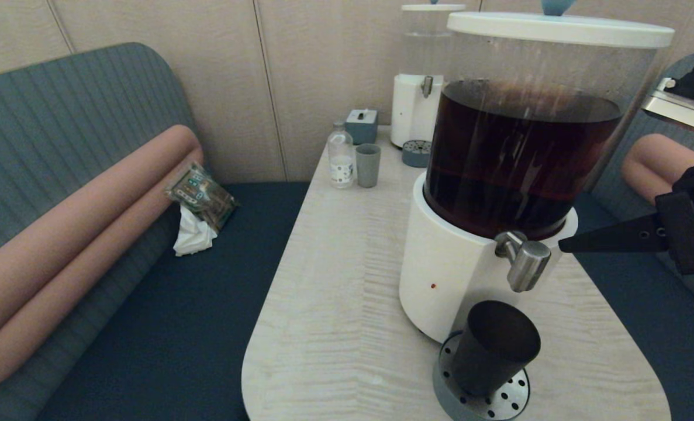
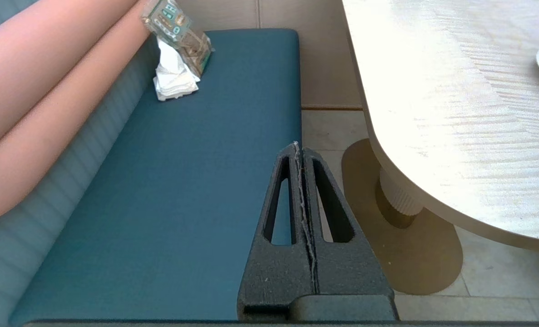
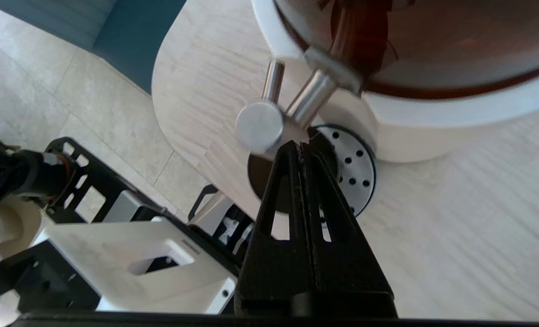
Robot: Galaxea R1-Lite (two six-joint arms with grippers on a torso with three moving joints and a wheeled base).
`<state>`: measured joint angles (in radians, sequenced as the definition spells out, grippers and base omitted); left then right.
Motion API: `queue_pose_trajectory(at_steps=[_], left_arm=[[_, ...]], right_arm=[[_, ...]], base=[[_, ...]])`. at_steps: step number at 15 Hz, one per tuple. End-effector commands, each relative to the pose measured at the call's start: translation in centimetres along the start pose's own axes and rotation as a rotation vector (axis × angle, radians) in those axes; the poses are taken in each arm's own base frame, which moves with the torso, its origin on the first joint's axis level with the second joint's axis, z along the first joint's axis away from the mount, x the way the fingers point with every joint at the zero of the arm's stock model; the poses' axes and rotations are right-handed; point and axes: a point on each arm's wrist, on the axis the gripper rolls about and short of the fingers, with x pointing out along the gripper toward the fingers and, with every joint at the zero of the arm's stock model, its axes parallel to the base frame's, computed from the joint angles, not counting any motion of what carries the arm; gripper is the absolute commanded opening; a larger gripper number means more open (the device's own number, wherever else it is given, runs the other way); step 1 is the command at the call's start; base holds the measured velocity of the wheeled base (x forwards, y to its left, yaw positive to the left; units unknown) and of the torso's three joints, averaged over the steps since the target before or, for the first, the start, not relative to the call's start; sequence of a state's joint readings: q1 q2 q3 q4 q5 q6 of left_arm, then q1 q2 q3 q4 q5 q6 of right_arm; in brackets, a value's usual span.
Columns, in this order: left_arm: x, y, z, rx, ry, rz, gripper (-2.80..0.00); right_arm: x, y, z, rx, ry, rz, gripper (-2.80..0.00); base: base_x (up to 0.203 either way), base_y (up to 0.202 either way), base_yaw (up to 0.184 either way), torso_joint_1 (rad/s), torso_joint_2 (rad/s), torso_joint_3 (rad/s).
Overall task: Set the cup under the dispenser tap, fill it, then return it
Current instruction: Turn on the faucet
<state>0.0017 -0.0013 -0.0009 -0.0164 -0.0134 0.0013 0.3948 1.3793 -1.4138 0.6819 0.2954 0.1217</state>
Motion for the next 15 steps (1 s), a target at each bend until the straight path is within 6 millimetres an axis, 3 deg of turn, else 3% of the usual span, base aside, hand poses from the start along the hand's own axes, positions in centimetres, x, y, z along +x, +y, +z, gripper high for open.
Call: queue_pose_trajectory(at_steps=[1,15], left_arm=[[0.0,0.0,0.0,0.0,0.001,0.0,-2.8],[0.0,0.0,0.0,0.0,0.0,-0.001,-2.8]], right_arm=[[0.6,0.0,0.1,0.0,0.017,0.005,-2.8],[2.3,0.0,1.0,-0.173,-0.022,-0.008,-2.8]], base=[[0.0,0.0,0.0,0.0,0.0,0.0],[0.0,0.0,0.0,0.0,0.0,0.0]])
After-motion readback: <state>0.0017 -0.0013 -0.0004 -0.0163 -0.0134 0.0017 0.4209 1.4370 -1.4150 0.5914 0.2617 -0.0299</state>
